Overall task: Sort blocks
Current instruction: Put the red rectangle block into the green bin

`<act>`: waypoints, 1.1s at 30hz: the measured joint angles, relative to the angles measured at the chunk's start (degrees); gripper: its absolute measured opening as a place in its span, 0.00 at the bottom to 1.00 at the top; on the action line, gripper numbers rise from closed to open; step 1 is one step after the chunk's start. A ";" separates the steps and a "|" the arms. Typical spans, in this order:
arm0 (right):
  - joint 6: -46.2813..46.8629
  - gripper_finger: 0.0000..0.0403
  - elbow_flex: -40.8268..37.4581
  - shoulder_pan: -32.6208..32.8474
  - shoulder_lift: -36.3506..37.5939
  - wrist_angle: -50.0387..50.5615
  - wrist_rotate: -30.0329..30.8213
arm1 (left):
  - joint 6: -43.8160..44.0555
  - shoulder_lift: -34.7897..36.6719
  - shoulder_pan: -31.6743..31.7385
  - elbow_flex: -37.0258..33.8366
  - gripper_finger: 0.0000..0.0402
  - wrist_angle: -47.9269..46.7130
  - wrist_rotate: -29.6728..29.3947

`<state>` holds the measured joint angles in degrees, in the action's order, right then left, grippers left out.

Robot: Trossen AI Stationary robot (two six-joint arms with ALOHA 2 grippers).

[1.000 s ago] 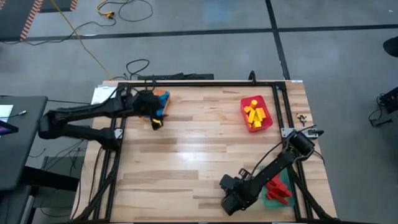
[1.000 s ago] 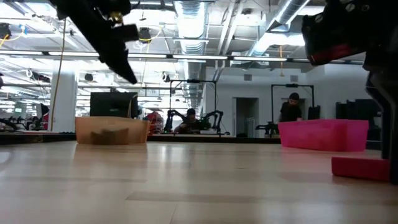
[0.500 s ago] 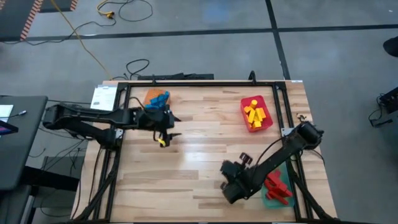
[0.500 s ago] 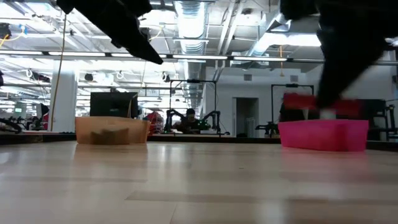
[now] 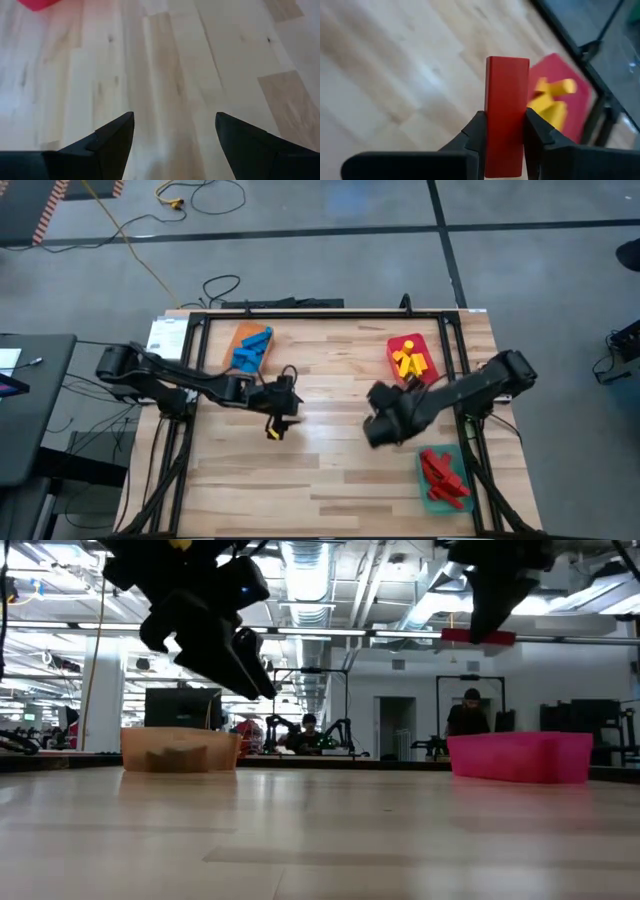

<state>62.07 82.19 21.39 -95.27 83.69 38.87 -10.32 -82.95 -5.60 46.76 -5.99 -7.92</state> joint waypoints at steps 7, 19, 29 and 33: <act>-5.28 0.22 0.00 -8.65 5.08 4.38 0.35 | -0.09 -2.10 -3.01 0.00 0.68 2.04 0.00; -12.47 0.22 0.00 -17.20 10.40 3.92 -2.40 | -0.82 -2.15 -5.64 0.00 0.68 1.56 0.00; -5.89 0.22 0.00 -8.02 10.74 4.20 -16.11 | -0.88 -2.15 -5.64 -0.04 0.68 0.69 0.02; 1.49 0.22 0.00 -1.25 10.71 5.55 -20.48 | -0.86 -2.15 -5.64 -0.07 0.68 0.71 0.02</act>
<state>63.56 82.19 20.14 -84.55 89.24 18.39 -11.19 -85.10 -11.25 46.70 -5.28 -7.90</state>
